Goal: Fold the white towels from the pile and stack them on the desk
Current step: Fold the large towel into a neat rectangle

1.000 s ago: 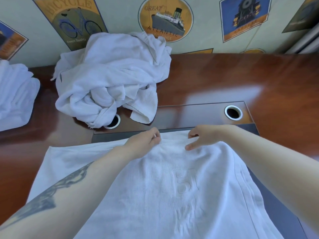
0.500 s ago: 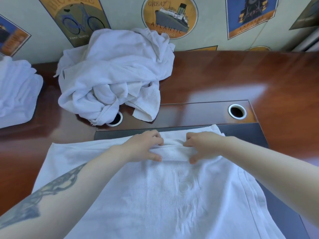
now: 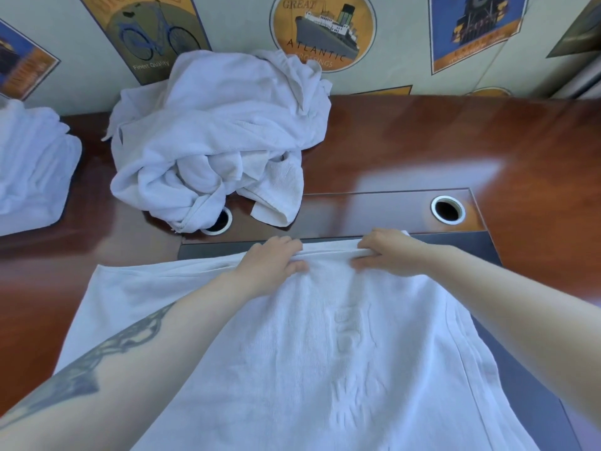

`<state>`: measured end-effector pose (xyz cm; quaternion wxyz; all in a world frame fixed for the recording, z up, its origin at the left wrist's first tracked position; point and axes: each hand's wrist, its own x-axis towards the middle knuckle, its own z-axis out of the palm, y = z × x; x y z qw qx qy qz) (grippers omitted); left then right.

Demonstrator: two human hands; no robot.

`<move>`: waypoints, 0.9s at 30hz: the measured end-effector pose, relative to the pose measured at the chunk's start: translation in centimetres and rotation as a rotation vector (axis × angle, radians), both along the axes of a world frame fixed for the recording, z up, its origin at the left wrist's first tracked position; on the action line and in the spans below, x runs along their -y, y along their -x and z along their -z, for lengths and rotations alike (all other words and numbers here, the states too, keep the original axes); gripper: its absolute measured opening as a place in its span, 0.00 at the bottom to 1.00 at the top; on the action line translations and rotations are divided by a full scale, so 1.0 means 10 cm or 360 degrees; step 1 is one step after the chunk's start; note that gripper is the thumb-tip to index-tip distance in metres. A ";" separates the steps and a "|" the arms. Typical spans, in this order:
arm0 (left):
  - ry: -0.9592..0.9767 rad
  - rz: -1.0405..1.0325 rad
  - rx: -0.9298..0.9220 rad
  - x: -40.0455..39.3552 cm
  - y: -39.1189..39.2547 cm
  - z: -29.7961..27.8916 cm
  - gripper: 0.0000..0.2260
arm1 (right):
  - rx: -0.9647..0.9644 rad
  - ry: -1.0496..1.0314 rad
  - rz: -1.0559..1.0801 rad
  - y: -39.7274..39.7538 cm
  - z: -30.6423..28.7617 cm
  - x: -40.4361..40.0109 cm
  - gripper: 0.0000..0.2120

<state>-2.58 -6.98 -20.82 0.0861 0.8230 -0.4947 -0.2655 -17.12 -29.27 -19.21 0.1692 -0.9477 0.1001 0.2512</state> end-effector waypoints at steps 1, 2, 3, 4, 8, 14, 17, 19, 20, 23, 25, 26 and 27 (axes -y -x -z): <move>-0.0005 -0.0045 -0.0028 0.01 0.01 0.02 0.09 | 0.0056 -0.0089 0.0051 0.02 0.04 0.01 0.21; -0.0007 -0.0078 -0.0038 0.02 0.02 0.04 0.09 | 0.0112 -0.0133 0.0084 0.04 0.09 0.01 0.19; 0.0000 -0.0101 -0.0030 0.04 0.03 0.05 0.09 | 0.0155 -0.0129 0.0100 0.03 0.13 0.01 0.19; 0.0026 -0.0138 -0.0024 0.05 0.03 0.06 0.09 | 0.0172 -0.0101 0.0115 0.02 0.16 0.01 0.19; 0.0095 -0.0271 -0.0061 0.10 -0.07 0.10 0.12 | 0.0067 0.0020 0.0151 -0.15 0.20 0.09 0.19; 0.0044 -0.0087 0.0149 0.16 -0.08 0.17 0.11 | -0.0034 -0.0025 0.0108 -0.33 0.18 0.19 0.18; 0.0086 -0.0174 0.0157 0.15 -0.07 0.24 0.09 | -0.0214 0.0017 0.0161 -0.14 0.13 0.43 0.26; 0.0053 -0.0186 0.0146 0.18 -0.09 0.24 0.10 | -0.0304 0.0193 0.0041 0.01 0.06 0.60 0.30; 0.0036 -0.0161 0.0159 0.19 -0.09 0.24 0.10 | -0.0294 0.0303 -0.0020 0.06 0.04 0.68 0.31; 0.0002 -0.0065 0.0206 0.20 -0.08 0.20 0.11 | -0.0111 0.0365 0.0057 0.16 0.07 0.78 0.30; -0.0024 -0.0045 0.0255 0.20 -0.06 0.18 0.11 | 0.0104 0.0364 0.0187 0.23 0.17 0.69 0.24; -0.0012 -0.0044 0.0286 0.19 -0.04 0.19 0.10 | 0.0227 0.0428 0.0234 0.27 0.24 0.63 0.21; -0.0002 -0.0053 0.0315 0.19 -0.03 0.20 0.10 | 0.0334 0.0507 0.0273 0.29 0.29 0.58 0.20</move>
